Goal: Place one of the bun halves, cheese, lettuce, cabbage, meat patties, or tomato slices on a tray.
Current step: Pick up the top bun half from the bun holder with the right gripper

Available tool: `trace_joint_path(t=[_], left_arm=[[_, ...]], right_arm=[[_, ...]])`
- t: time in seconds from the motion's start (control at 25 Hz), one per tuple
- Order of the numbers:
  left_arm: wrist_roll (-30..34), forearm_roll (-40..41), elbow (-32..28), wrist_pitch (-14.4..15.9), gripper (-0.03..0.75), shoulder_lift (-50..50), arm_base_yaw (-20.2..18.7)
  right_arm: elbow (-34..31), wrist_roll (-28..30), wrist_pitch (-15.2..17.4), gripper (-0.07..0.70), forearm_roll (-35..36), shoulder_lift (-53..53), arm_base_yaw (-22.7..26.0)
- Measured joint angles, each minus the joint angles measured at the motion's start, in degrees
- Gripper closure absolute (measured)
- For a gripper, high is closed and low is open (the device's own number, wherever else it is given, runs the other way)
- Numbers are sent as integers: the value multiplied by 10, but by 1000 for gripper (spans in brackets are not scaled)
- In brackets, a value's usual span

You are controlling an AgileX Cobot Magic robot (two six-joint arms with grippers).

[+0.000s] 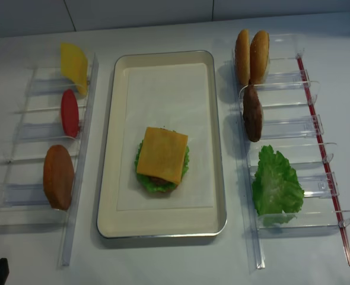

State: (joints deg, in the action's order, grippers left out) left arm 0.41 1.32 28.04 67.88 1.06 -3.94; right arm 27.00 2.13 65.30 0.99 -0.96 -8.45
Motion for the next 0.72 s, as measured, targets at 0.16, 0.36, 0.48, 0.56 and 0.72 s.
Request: trace_joint_path(t=[0.16,0.36,0.48,0.56,0.72], left_arm=[[0,0,0,0,355,0,0],[0,0,0,0,355,0,0],[0,0,0,0,355,0,0],[0,0,0,0,355,0,0],[0,0,0,0,355,0,0]], right_arm=[[0,0,0,127,0,0,0],[0,0,0,127,0,0,0],[0,0,0,127,0,0,0],[0,0,0,127,0,0,0],[0,0,0,127,0,0,0]])
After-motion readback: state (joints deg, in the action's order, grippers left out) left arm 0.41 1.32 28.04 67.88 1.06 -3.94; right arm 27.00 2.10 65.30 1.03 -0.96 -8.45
